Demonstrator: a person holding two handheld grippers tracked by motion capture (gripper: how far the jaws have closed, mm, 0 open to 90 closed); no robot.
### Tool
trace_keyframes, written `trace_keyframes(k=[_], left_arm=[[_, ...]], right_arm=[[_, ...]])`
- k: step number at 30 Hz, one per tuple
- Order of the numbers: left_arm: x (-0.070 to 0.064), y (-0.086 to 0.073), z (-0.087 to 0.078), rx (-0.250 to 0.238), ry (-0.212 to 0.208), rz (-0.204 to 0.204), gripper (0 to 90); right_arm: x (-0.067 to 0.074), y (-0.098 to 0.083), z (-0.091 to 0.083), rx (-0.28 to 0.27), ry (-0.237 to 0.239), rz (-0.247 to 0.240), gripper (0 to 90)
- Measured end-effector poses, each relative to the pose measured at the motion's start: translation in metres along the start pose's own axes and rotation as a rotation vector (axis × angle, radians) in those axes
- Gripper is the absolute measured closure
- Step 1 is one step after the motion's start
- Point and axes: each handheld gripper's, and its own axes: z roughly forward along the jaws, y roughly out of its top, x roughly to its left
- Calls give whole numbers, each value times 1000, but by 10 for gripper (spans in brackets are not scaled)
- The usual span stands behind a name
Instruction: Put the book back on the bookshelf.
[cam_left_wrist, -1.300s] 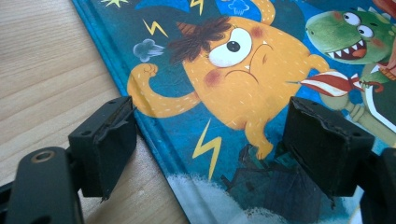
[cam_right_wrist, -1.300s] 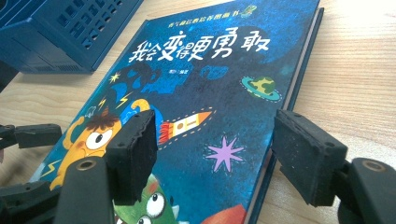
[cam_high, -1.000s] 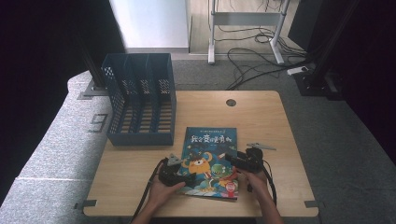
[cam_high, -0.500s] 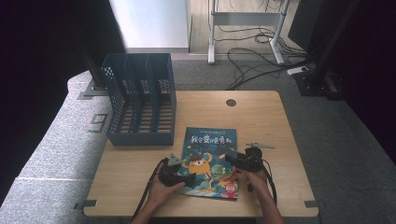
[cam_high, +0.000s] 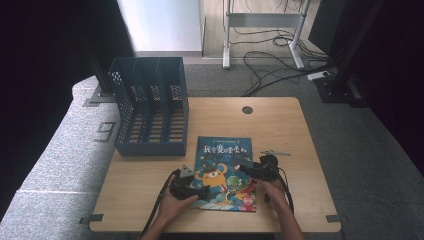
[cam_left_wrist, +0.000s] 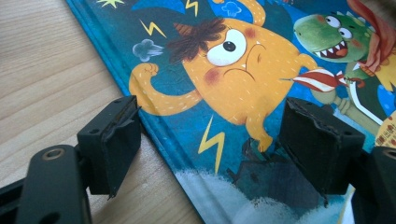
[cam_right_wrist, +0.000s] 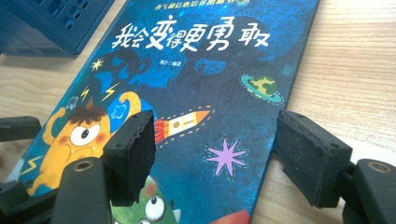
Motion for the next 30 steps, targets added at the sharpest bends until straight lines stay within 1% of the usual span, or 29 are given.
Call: trace_keyframes(k=[5,10,13,18,24,30], left_arm=[[0,0,0,-1,-7,-2,204],[0,0,0,0,-7,-1,204],[1,0,0,0,-9,-1,205],[1,0,0,-1,-9,-1,205],[0,0,0,4,-7,5,205],[1,1,0,6,-12,-1,203]], right_arm=[[2,5,3,11,-21,-14,267],[3,6,6,17,-37,-13,263],[2,6,8,34,-41,-4,261],[2,6,9,44,-46,-10,262],[2,6,8,53,-35,5,260],[-1,8,5,45,-1,29,259]])
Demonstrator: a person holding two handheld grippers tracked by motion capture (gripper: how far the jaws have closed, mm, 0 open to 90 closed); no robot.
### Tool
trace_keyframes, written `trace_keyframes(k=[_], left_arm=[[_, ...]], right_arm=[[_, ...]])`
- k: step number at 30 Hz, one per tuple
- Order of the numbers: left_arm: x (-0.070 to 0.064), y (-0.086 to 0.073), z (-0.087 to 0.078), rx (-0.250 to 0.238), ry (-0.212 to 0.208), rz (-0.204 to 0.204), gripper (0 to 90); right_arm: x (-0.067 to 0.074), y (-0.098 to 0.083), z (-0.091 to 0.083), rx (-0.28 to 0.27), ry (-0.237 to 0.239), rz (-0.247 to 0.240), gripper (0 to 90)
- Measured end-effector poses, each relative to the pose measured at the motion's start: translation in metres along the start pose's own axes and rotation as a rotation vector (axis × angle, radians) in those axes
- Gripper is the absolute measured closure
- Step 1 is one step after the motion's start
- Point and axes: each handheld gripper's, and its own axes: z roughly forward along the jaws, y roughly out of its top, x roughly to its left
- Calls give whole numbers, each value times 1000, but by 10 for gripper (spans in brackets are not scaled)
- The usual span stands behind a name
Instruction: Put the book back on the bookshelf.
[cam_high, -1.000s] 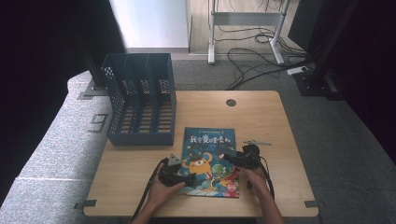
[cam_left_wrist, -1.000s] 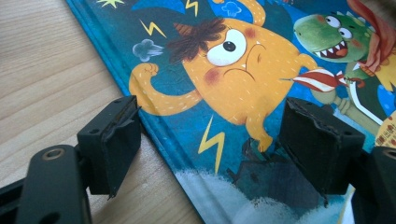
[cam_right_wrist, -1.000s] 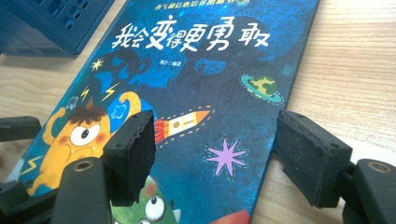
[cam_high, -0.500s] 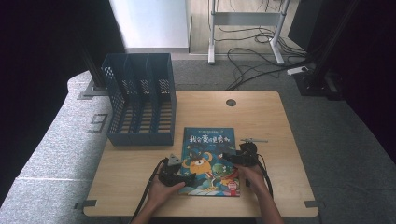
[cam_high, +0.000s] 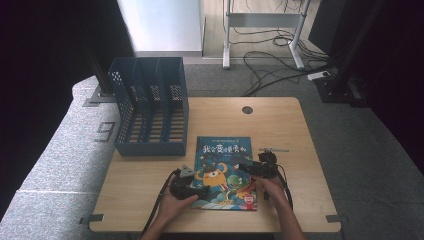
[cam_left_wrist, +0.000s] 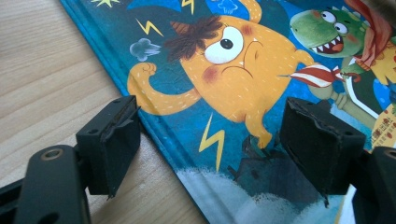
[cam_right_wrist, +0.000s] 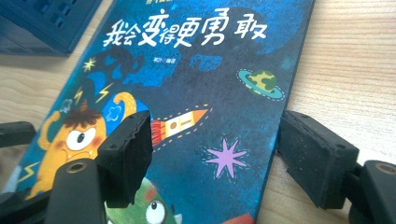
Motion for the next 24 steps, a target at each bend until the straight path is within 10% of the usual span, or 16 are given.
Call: trace_keyframes(k=[24], left_arm=[[2,0,0,0,-18,-7,193]], right_arm=[[-9,5,-17,-55,147,85,274]])
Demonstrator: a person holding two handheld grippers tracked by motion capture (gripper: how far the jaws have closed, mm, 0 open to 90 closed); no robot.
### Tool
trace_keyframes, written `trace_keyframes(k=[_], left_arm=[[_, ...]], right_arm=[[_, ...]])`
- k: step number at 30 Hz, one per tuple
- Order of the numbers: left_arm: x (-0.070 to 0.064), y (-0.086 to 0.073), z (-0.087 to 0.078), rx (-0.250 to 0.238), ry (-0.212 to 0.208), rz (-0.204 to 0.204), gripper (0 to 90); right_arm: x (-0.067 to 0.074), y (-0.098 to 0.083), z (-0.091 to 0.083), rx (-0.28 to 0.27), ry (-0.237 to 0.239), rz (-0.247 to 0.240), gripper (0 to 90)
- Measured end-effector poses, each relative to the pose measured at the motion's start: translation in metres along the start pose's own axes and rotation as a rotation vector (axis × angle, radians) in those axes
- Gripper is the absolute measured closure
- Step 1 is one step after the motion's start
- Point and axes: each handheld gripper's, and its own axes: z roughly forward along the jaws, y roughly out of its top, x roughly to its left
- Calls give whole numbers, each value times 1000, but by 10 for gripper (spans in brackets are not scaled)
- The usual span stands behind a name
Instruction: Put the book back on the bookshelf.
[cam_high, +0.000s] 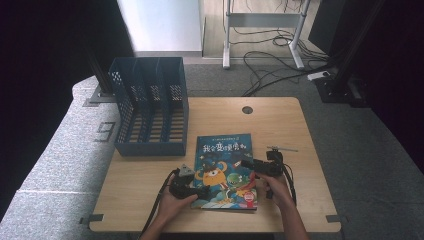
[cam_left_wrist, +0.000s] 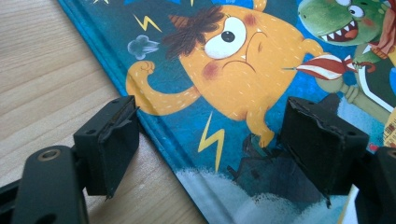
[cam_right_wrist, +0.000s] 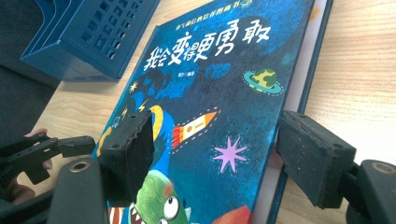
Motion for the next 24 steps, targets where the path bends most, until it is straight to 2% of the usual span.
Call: trace_keyframes(k=[14,16,17,20,24], left_arm=[[1,1,0,-1,-11,-4,188],[2,1,0,-3,-19,-15,183],[3,1,0,-3,-24,-16,183],[3,2,-1,-3,-27,-16,183],[2,2,0,-1,-22,-8,183]], right_arm=[[0,-1,-2,26,10,0,286],[1,-3,0,56,63,6,307],[3,-4,1,56,63,-3,310],[10,-5,3,39,18,-44,326],[13,-5,5,19,-76,-119,367]])
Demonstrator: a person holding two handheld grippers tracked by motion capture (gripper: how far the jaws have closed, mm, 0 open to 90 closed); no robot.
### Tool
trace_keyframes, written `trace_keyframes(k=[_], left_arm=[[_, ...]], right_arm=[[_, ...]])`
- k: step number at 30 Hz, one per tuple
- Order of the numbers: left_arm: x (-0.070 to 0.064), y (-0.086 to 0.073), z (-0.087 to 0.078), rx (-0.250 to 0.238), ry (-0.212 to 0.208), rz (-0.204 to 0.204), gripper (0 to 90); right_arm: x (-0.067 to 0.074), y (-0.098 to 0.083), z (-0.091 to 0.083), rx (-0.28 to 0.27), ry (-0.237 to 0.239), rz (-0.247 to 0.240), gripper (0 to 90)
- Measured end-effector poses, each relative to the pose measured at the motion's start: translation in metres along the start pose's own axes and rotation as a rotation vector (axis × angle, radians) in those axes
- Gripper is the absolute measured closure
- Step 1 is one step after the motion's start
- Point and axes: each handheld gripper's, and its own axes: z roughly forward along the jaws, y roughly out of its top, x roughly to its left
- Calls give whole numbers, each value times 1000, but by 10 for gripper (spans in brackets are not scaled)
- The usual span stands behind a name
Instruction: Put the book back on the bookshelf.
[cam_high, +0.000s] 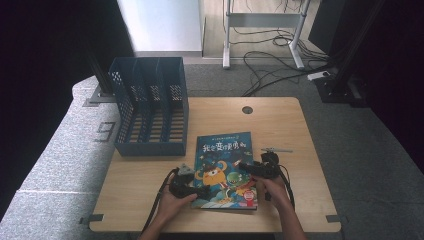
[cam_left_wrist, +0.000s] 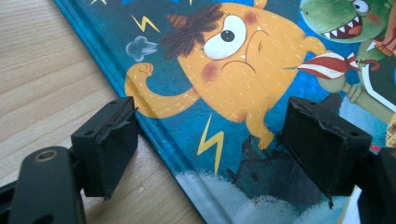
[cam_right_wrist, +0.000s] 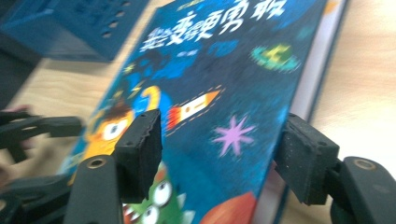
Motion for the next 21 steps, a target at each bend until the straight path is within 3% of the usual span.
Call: trace_keyframes(k=[21], left_arm=[[3,0,-2,-5,-27,-18,186]], right_arm=[[-1,8,-6,-40,-13,-46,550]])
